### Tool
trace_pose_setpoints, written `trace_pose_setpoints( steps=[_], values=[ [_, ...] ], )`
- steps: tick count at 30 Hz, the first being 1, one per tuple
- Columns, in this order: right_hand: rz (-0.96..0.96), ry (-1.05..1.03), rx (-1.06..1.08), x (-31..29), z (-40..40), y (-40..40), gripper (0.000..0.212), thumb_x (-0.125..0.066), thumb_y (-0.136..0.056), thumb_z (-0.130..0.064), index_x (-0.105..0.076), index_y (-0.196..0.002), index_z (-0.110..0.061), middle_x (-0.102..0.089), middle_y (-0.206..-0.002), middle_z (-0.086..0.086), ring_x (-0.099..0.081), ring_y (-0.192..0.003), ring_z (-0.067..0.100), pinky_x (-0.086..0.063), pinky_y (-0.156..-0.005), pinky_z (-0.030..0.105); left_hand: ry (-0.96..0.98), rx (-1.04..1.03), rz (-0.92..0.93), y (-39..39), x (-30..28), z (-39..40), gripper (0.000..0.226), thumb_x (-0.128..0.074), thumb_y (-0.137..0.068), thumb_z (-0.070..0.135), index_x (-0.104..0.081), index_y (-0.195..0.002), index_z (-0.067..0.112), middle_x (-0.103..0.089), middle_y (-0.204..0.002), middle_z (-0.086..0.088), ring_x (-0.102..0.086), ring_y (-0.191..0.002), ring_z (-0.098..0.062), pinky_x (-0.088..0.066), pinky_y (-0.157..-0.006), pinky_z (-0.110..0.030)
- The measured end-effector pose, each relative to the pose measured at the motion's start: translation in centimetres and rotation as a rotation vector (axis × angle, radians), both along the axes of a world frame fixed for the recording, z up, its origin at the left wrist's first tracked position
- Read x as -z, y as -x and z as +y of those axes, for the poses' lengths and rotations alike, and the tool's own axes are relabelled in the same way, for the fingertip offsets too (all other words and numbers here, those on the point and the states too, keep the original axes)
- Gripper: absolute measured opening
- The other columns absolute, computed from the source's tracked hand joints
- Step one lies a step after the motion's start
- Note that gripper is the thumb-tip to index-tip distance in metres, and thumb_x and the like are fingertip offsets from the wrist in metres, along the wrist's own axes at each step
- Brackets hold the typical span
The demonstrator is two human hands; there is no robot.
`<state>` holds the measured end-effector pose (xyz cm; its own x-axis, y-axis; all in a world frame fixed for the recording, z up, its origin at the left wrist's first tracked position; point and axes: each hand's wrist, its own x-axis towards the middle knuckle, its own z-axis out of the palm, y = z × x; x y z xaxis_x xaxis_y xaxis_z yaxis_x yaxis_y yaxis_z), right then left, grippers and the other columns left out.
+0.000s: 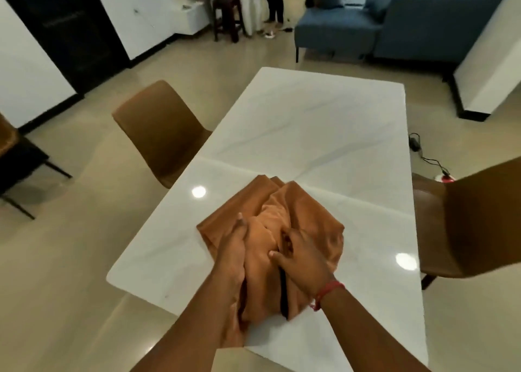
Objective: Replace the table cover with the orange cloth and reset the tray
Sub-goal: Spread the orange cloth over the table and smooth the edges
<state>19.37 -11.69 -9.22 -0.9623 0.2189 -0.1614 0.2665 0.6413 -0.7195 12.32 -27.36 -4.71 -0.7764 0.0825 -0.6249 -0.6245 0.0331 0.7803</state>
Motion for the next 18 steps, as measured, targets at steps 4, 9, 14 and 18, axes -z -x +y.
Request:
trace_pose_setpoints(
  steps=[4, 9, 14, 18],
  values=[
    [0.030, 0.004, 0.272, -1.9, -3.8, 0.6, 0.013, -0.051, -0.094, -0.026, -0.058, -0.086, -0.033, -0.062, -0.083, -0.007, -0.057, -0.077, 0.015, -0.046, -0.069, 0.031, -0.137, 0.176, 0.006, 2.0, -2.0, -4.1, 0.049, -0.047, -0.086, 0.071, -0.067, -0.103, 0.029, -0.070, -0.112, -0.004, -0.066, -0.099, -0.023, -0.055, -0.087, -0.040],
    [0.196, 0.122, 0.441, -9.0, -4.5, 1.5, 0.018, -0.050, -0.100, -0.023, -0.064, -0.111, -0.026, -0.063, -0.101, -0.017, -0.058, -0.091, -0.003, -0.041, -0.077, 0.009, 0.469, 0.481, 0.486, 4.2, -3.5, -4.8, 0.062, -0.052, -0.087, 0.064, -0.046, -0.134, 0.025, -0.047, -0.138, 0.005, -0.050, -0.120, -0.016, -0.042, -0.106, -0.038],
    [0.314, -0.023, 0.341, -14.8, -5.4, 2.9, 0.018, -0.050, -0.096, -0.014, -0.066, -0.093, -0.020, -0.067, -0.089, -0.008, -0.060, -0.084, 0.005, -0.050, -0.078, 0.023, 0.366, 0.795, 1.076, 4.9, -7.5, -1.4, 0.025, -0.045, -0.092, 0.037, -0.060, -0.081, 0.021, -0.061, -0.084, 0.007, -0.060, -0.076, -0.014, -0.054, -0.072, -0.041],
    [0.439, -0.151, 0.287, -18.7, -4.2, 3.7, 0.014, -0.058, -0.090, -0.014, -0.069, -0.093, -0.022, -0.069, -0.088, -0.010, -0.061, -0.084, 0.005, -0.051, -0.079, 0.024, 0.406, 0.727, 1.149, 6.0, -8.1, -0.4, 0.026, -0.051, -0.091, 0.016, -0.044, -0.075, 0.037, -0.048, -0.076, 0.016, -0.050, -0.072, -0.011, -0.035, -0.061, -0.018]
  ],
)
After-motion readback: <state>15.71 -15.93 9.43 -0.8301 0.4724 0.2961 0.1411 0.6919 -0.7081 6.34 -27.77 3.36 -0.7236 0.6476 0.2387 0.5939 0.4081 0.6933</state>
